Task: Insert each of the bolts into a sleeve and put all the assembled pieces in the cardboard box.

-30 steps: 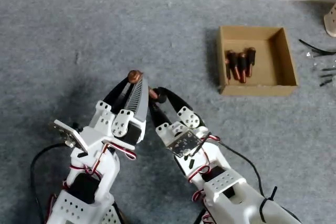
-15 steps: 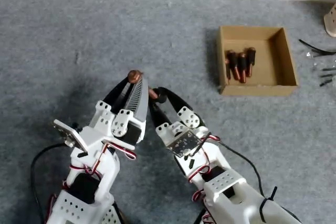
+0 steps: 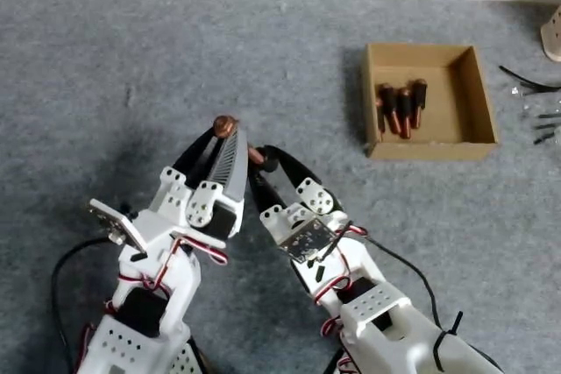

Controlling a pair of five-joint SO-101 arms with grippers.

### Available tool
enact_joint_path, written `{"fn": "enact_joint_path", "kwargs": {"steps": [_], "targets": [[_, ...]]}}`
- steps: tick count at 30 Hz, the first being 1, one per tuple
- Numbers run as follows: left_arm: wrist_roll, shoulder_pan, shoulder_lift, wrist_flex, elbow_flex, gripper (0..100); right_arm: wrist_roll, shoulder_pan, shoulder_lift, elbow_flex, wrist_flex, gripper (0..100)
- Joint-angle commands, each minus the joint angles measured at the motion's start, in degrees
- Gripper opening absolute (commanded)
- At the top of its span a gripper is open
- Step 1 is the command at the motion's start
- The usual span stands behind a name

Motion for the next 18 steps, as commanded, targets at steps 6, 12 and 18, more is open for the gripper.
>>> {"fn": "enact_joint_path", "kwargs": {"steps": [6,12,18], "targets": [[0.53,-0.13,21.32,-17.49,1.01,1,-0.18,-0.13,-1.54,5.67,-1.89,0.5],[-3.16,1.54,30.73,-20.57,0.31,1,-0.18,1.71,-1.54,5.67,-1.89,0.5],[-6.07,2.42,29.85,-15.47,1.01,1,-0.18,2.86,-1.54,5.67,-1.89,0.5]]}}
